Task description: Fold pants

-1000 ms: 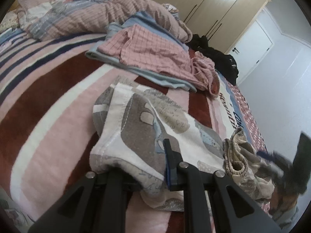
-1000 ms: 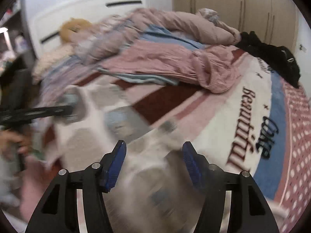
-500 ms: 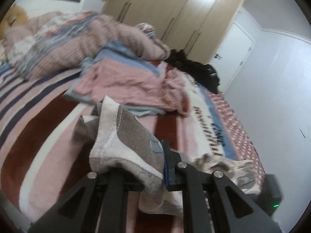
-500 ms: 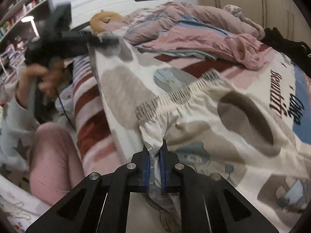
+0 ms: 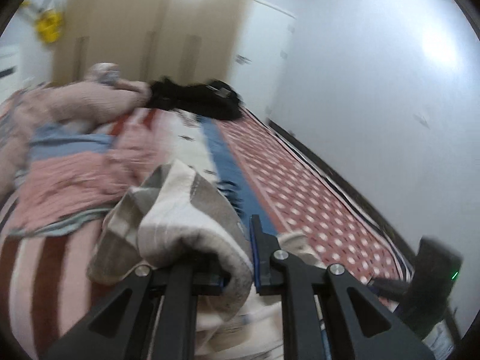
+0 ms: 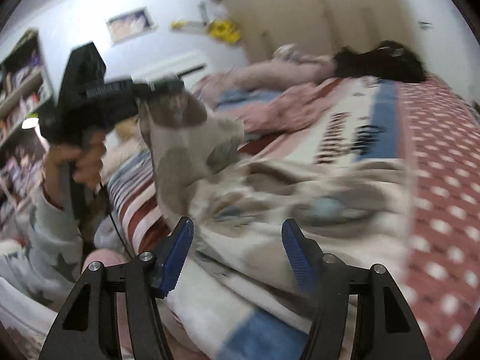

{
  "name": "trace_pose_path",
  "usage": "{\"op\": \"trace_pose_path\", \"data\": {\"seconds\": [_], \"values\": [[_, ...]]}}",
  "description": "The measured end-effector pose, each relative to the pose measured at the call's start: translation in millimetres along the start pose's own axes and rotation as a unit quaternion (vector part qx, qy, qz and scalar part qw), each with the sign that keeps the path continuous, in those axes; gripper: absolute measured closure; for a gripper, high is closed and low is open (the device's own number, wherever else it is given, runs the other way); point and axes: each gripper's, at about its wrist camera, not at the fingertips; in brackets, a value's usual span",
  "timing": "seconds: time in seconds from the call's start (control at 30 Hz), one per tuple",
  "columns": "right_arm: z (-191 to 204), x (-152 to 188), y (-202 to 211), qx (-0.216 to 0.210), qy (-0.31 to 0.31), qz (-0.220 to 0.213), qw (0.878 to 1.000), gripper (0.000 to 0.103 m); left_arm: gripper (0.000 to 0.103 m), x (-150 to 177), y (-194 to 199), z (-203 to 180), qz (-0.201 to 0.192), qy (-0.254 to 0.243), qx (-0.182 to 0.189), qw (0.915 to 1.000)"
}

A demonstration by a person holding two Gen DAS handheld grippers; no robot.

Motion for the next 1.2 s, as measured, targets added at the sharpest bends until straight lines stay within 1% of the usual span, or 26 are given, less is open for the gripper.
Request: {"op": "trace_pose_path", "data": {"seconds": [0.07,0.1,0.2,0.23,0.27,0.3,0.33,0.37,0.4,0.43,0.47,0.5,0.53,0.57,0.63,0.7,0.73,0.8,0.83,0.9,0.97,1.0,1.03,1.07,1.13,1.2], "values": [[-7.6,5.1,27.8,0.017,-0.013,-0.022,1.0,0.045,0.093,6.0,-23.6,-31.0,0.026,-0.023,0.027,0.999],[-12.5,9.1,43.3,0.03,-0.019,-0.033,0.999,0.044,0.093,12.8,-38.9,-47.1,0.046,-0.035,0.041,0.9975],[-21.7,17.5,68.7,0.052,-0.031,-0.044,0.997,0.044,0.092,39.6,-73.9,-78.0,0.103,-0.071,0.057,0.9904],[-24.6,19.6,74.1,0.055,-0.035,-0.045,0.997,0.044,0.089,48.0,-81.3,-84.1,0.119,-0.082,0.062,0.9875],[-27.0,22.7,78.6,0.059,-0.04,-0.045,0.996,0.044,0.079,56.4,-88.1,-88.8,0.139,-0.092,0.069,0.9836],[-32.1,25.8,82.3,0.065,-0.046,-0.044,0.996,0.044,0.064,64.4,-93.3,-92.9,0.161,-0.102,0.078,0.9785],[-35.5,26.5,83.5,0.069,-0.05,-0.043,0.995,0.044,0.057,66.2,-93.5,-95.1,0.168,-0.104,0.083,0.9768],[-37.7,27.6,86.2,0.071,-0.053,-0.043,0.995,0.044,0.047,67.6,-89.2,-93.9,0.168,-0.102,0.087,0.9767],[-41.9,28.0,86.6,0.073,-0.059,-0.044,0.995,0.044,0.041,68.0,-81.2,-90.7,0.163,-0.096,0.094,0.9775],[-45.0,27.1,86.0,0.072,-0.063,-0.045,0.994,0.044,0.038,66.3,-74.4,-84.4,0.159,-0.088,0.103,0.978],[-47.3,25.2,85.0,0.07,-0.065,-0.046,0.994,0.044,0.033,63.7,-65.1,-75.3,0.154,-0.075,0.114,0.9785],[-47.8,23.0,83.6,0.068,-0.066,-0.048,0.994,0.044,0.03,60.4,-53.8,-63.1,0.147,-0.058,0.123,0.9797],[-49.3,23.5,82.9,0.067,-0.066,-0.049,0.994,0.043,0.03,58.6,-45.0,-55.4,0.141,-0.047,0.126,0.9809],[-49.6,19.0,79.6,0.064,-0.066,-0.051,0.994,0.042,0.029,56.6,-34.0,-42.5,0.131,-0.036,0.122,0.9831],[-50.4,9.6,69.4,0.056,-0.065,-0.053,0.995,0.038,0.029,57.3,-18.9,-25.0,0.112,-0.024,0.095,0.9889],[-47.7,-3.0,56.9,0.042,-0.064,-0.049,0.996,0.037,0.029,59.9,-10.0,-0.8,0.096,-0.014,0.036,0.9946],[-47.0,-9.6,48.6,0.038,-0.064,-0.044,0.996,0.031,0.029,62.3,-8.2,11.6,0.098,-0.007,0.012,0.9951],[-46.3,-22.1,27.6,0.045,-0.062,-0.029,0.997,0.027,0.029,71.3,-8.5,30.9,0.107,0.013,-0.005,0.9942],[-46.1,-26.0,18.9,0.048,-0.062,-0.02,0.997,0.027,0.029,75.6,-10.5,37.6,0.11,0.019,-0.008,0.9937],[-45.6,-32.0,-9.5,0.052,-0.056,0.013,0.997,0.027,0.029,88.4,-12.1,46.5,0.118,0.025,-0.016,0.9925],[-44.7,-30.5,-31.3,0.069,-0.047,0.043,0.996,0.034,0.029,99.6,-18.4,55.9,0.128,0.028,-0.021,0.9912],[-42.3,-27.7,-37.8,0.078,-0.043,0.051,0.995,0.052,0.029,104.9,-21.9,58.6,0.131,0.031,-0.023,0.9906],[-40.3,-25.4,-41.3,0.083,-0.042,0.052,0.994,0.081,0.029,108.7,-23.2,61.2,0.134,0.033,-0.024,0.9901],[-37.3,-22.8,-41.0,0.082,-0.044,0.048,0.994,0.092,0.029,112.4,-25.1,63.3,0.136,0.034,-0.023,0.9898],[-30.1,-17.1,-31.7,0.081,-0.043,0.03,0.995,0.094,0.029,121.6,-24.3,64.3,0.138,0.032,-0.023,0.9896],[-18.7,-10.9,-17.5,0.091,-0.036,0.018,0.995,0.095,0.029,125.2,-26.2,65.4,0.14,0.027,-0.025,0.9895]]}}
Point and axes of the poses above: each gripper's, at about its wrist camera, not at the fingertips, and y roughly against the way its jaws point, z to its left, x to its underside, and after that the axes turned 11 degrees about -x, right-handed
